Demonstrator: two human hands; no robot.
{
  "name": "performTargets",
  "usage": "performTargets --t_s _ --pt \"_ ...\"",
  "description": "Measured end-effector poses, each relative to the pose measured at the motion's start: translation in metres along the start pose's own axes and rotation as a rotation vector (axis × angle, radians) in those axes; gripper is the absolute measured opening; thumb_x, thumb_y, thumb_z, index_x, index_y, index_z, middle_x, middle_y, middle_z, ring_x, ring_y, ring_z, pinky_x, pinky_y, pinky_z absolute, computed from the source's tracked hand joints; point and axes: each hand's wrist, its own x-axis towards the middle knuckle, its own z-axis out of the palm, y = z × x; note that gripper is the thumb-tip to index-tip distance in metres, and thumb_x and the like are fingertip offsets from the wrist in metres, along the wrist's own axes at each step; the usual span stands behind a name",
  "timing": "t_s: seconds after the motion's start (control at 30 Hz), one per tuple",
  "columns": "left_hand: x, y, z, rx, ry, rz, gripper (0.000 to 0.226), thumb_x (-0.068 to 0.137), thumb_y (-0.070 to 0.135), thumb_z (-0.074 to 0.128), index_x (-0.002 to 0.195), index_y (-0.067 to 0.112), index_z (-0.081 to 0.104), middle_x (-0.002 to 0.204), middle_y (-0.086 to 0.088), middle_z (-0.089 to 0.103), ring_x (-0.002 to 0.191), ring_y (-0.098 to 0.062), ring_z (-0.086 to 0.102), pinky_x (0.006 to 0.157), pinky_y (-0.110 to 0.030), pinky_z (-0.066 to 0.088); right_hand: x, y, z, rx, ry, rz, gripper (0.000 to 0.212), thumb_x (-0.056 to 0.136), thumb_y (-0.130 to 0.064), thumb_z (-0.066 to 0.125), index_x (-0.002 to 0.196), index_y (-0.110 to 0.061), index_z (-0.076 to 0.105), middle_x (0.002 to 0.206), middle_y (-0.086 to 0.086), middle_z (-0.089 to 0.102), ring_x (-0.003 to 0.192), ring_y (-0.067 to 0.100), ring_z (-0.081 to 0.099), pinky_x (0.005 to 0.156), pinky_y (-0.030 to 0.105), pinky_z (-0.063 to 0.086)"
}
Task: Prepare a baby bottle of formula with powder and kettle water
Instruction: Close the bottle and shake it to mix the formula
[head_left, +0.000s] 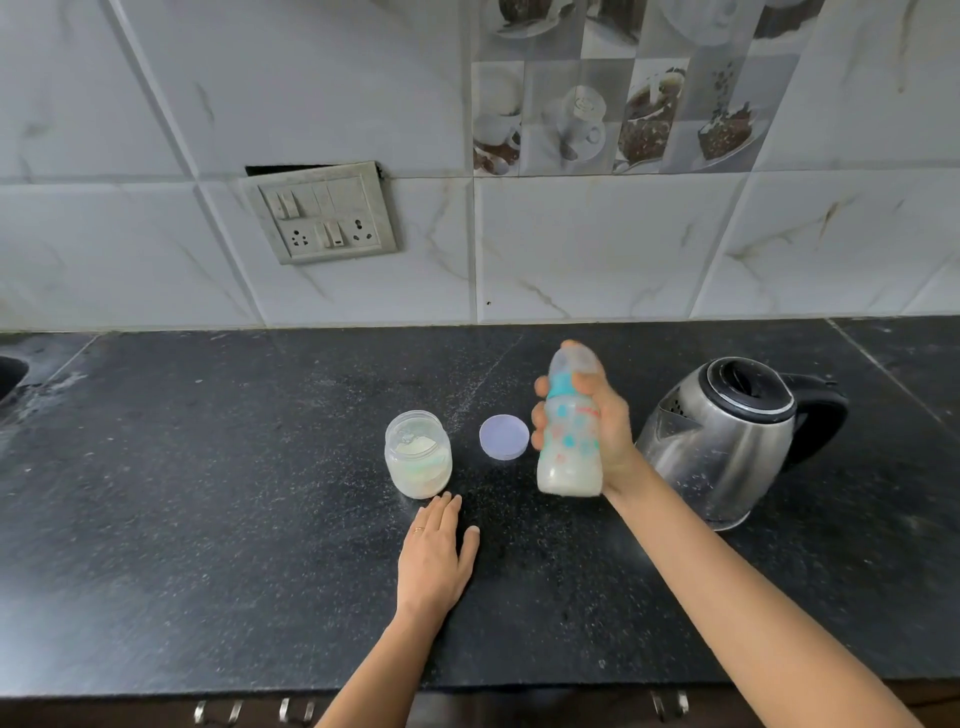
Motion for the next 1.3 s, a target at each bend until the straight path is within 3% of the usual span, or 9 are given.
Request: performTargets --t_s 0.17,0.3,0.43,0.6,0.73,0.93,1.1,1.2,1.3 --pt "0.002 -0.001 0.0 -0.002 0.004 0.002 0.051 0.096 0.041 0.045 0.14 0.014 0.045 0.146 -0.001 0.043 0.139 -0.016 0.032 0.116 -0.027 0.018 0.005 -0.002 0.009 0.076 0.052 0.015 0.076 0.048 -0.03 0.085 0.111 -0.015 0.046 0.083 0.005 0.059 0.056 0.019 0.058 0.05 0.028 0.051" --pt "0.0 0.0 0.0 -0.006 0.007 0.008 0.05 0.096 0.04 0.046 0.139 0.013 0.046 0.145 -0.003 0.045 0.138 -0.017 0.034 0.115 -0.027 0.018 0.002 0.004 0.007 -0.005 0.071 -0.057 0.042 0.077 -0.023 0.063 0.117 -0.028 0.049 0.083 0.01 0.055 0.052 0.024 0.058 0.05 0.03 0.051" --pt "0.002 -0.002 0.0 0.001 0.004 0.01 0.052 0.097 0.041 0.044 0.141 0.014 0.044 0.147 -0.002 0.042 0.139 -0.016 0.031 0.115 -0.026 0.015 -0.006 0.014 0.007 -0.092 0.025 -0.031 0.045 0.075 -0.02 0.061 0.118 -0.024 0.048 0.08 0.011 0.058 0.054 0.025 0.058 0.049 0.031 0.051" --pt "-0.002 -0.002 0.0 -0.004 0.001 0.013 0.051 0.097 0.041 0.043 0.141 0.015 0.044 0.147 -0.001 0.042 0.139 -0.016 0.032 0.115 -0.026 0.017 0.006 -0.011 0.006 0.191 0.191 -0.09 0.025 0.07 -0.035 0.062 0.078 -0.011 0.06 0.067 0.003 0.058 0.049 0.017 0.057 0.048 0.021 0.048" --pt "-0.001 -0.002 -0.001 -0.011 0.003 0.02 0.05 0.096 0.04 0.045 0.139 0.015 0.045 0.146 -0.002 0.044 0.138 -0.016 0.034 0.114 -0.024 0.015 -0.003 -0.003 0.006 -0.075 0.051 -0.035 0.047 0.07 -0.021 0.068 0.114 -0.021 0.05 0.079 0.01 0.059 0.054 0.023 0.057 0.048 0.031 0.05" --pt "-0.001 -0.003 -0.001 -0.014 -0.003 0.008 0.05 0.097 0.04 0.044 0.14 0.015 0.044 0.147 -0.001 0.043 0.138 -0.016 0.033 0.115 -0.025 0.015 0.008 -0.027 0.005 0.102 0.19 -0.091 0.023 0.085 -0.033 0.05 0.083 -0.011 0.058 0.074 0.002 0.056 0.05 0.016 0.057 0.049 0.023 0.049" --pt "0.0 -0.003 -0.002 -0.01 -0.003 0.014 0.051 0.096 0.04 0.045 0.14 0.015 0.044 0.146 -0.002 0.043 0.138 -0.017 0.034 0.114 -0.024 0.015 -0.003 -0.002 0.001 -0.147 0.083 -0.094 0.038 0.077 -0.019 0.059 0.114 -0.024 0.051 0.083 0.011 0.058 0.055 0.024 0.057 0.05 0.033 0.05" --pt "0.0 -0.003 -0.001 -0.01 0.004 0.012 0.05 0.096 0.039 0.046 0.139 0.014 0.046 0.145 -0.002 0.045 0.137 -0.018 0.035 0.114 -0.026 0.017 0.005 -0.009 0.005 0.098 0.219 -0.092 0.019 0.085 -0.029 0.053 0.093 -0.013 0.057 0.073 0.005 0.056 0.051 0.019 0.055 0.051 0.025 0.049" --pt "-0.002 -0.002 -0.001 -0.014 0.003 0.009 0.05 0.096 0.038 0.047 0.139 0.014 0.046 0.145 -0.002 0.045 0.137 -0.018 0.035 0.114 -0.026 0.017 0.006 -0.007 0.006 0.16 0.273 -0.089 0.024 0.086 -0.033 0.052 0.083 -0.01 0.06 0.072 0.004 0.057 0.051 0.018 0.056 0.05 0.024 0.049"
